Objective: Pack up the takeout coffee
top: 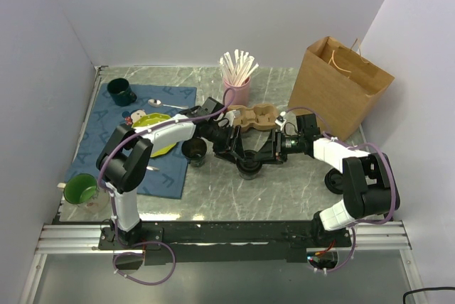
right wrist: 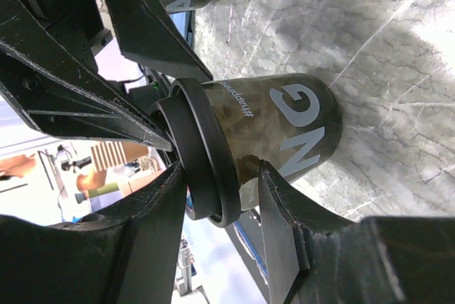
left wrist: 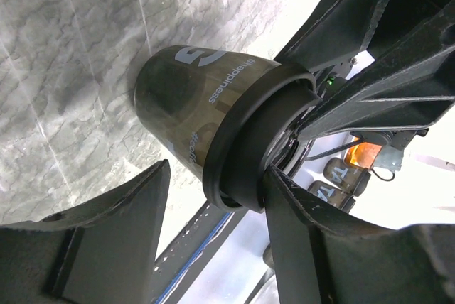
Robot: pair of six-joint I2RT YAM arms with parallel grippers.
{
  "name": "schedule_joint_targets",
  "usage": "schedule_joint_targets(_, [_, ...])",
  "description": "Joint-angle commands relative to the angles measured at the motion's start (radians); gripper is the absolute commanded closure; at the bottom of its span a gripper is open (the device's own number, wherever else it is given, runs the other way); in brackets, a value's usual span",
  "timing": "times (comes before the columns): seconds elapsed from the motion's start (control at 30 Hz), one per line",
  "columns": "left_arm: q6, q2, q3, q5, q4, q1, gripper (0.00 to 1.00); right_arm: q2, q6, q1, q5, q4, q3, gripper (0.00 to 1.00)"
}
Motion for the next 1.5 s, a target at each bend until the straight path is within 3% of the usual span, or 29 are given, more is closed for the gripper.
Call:
schedule_joint_targets(0.0, [-0.007, 0.023, -0.010, 0.041, 0.024, -0.018, 0.40, 0.025, -0.021, 0.024, 0.196, -0.094, -0.031, 0.68])
schedule_joint_targets(0.4, [-0.025, 0.037, 0.004, 0.072, 0.050, -0.021, 0.40, 0.018, 0.005, 0.026, 0.194, -0.068, -0.048, 0.69])
schedule_joint_targets(0.73, [-0.028, 0.052, 0.006, 0.018, 0.041, -0.026, 0.51, 0.012, 0.020, 0.032, 0.181, -0.069, -0.041, 0.67])
schedule_joint_targets(1.03, [0.028, 0.055, -0.014, -0.138, -0.063, -0.026, 0.53, -0.044, 0.037, 0.012, 0.151, -0.144, 0.019, 0.42])
schedule_joint_targets(1.2, [0.038, 0.066, -0.024, -0.164, -0.082, -0.026, 0.53, -0.069, 0.011, -0.029, 0.121, -0.178, 0.061, 0.36])
schedule_joint_targets(1.3, [0.042, 0.070, -0.021, -0.178, -0.091, -0.026, 0.53, -0.081, -0.009, -0.066, 0.096, -0.191, 0.077, 0.37])
schedule_joint_targets(1.47, [0.045, 0.078, -0.022, -0.186, -0.097, -0.027, 0.54, -0.077, -0.038, -0.106, 0.036, -0.189, 0.091, 0.50])
